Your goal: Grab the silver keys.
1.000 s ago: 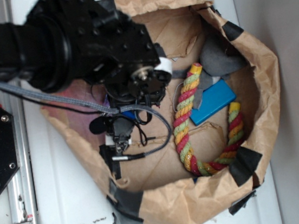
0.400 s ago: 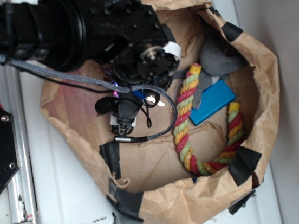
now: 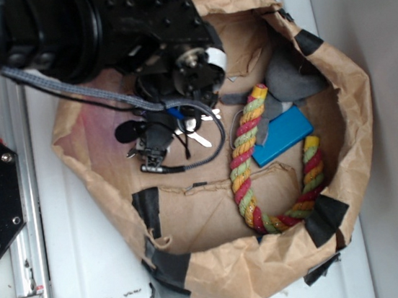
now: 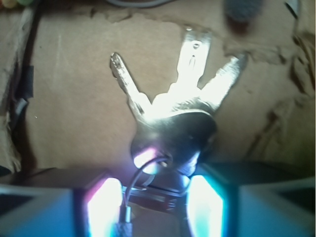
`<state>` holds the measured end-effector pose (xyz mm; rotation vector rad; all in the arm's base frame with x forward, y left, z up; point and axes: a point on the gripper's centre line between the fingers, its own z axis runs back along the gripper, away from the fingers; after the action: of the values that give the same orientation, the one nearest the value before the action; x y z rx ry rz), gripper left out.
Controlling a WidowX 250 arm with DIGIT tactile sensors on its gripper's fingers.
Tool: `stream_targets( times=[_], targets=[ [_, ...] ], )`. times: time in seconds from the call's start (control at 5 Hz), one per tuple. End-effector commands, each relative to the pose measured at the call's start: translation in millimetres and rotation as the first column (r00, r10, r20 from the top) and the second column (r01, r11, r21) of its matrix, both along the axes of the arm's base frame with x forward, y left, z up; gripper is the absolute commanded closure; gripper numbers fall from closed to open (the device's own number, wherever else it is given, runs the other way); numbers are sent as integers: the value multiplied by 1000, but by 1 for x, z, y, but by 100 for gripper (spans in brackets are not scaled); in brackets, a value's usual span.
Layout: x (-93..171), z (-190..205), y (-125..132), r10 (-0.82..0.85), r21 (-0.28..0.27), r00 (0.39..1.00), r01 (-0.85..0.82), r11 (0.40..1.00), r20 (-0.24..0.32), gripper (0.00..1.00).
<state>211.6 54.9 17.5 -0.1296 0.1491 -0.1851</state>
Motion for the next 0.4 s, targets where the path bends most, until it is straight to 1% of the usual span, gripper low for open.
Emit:
stream_targets(
  times=[0.0, 0.2],
  targets=[
    [2, 13, 7, 3, -7, 1000, -3, 1000, 13, 100],
    [2, 15, 7, -3, -19, 1000, 4, 1000, 16, 100]
  ],
)
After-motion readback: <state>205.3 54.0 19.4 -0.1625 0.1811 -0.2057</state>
